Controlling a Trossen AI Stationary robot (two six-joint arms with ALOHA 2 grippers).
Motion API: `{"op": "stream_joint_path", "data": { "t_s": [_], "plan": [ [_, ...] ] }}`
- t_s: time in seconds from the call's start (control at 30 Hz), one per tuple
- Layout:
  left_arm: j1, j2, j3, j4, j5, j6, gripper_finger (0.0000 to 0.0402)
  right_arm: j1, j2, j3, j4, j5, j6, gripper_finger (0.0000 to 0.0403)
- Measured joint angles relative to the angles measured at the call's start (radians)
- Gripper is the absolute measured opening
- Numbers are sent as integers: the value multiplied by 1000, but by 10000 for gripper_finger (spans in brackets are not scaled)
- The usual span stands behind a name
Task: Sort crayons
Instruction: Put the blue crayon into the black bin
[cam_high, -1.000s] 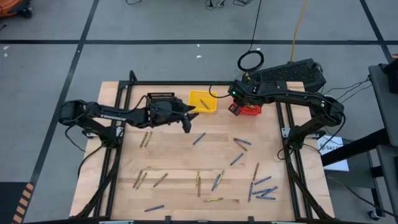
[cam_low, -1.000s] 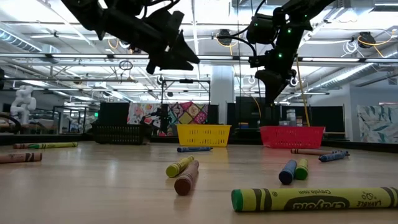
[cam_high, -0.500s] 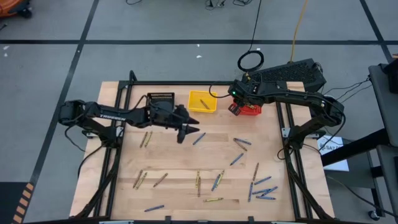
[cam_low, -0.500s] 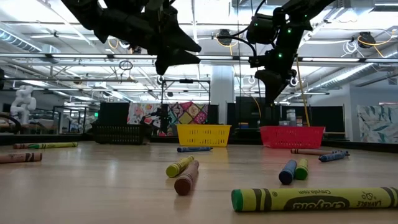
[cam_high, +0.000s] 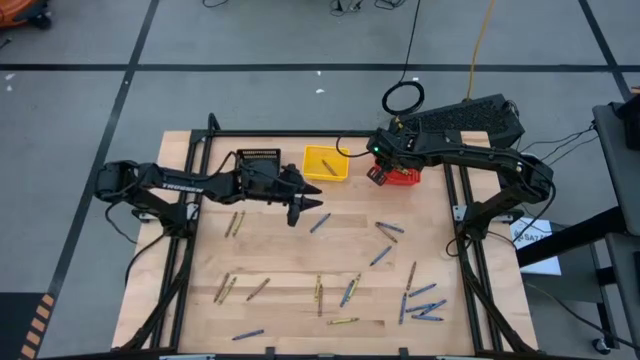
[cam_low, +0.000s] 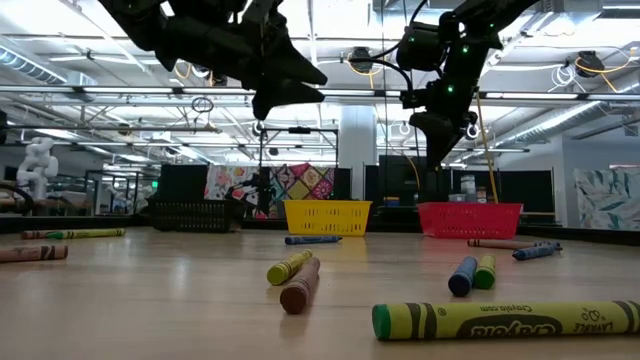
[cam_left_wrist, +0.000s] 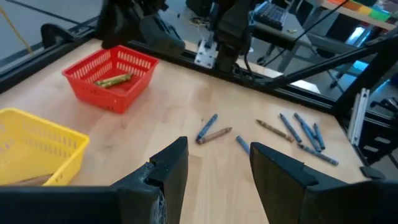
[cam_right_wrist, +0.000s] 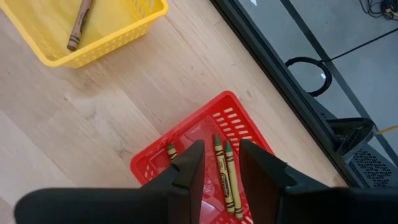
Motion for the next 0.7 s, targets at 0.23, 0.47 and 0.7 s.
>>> {"op": "stream_joint_path", "data": {
  "t_s": [0.23, 0.47, 0.7],
  "plan": [
    [2, 0, 0, -5, 0, -6, 176, 0, 0, 0, -7, 0, 1, 86],
    [13, 34, 1, 140, -89, 51, 176, 0, 0, 0, -7, 0, 1, 86],
    [41, 55, 76, -163, -94, 23, 176, 0, 0, 0, -11, -39, -20, 86]
  ]
}}
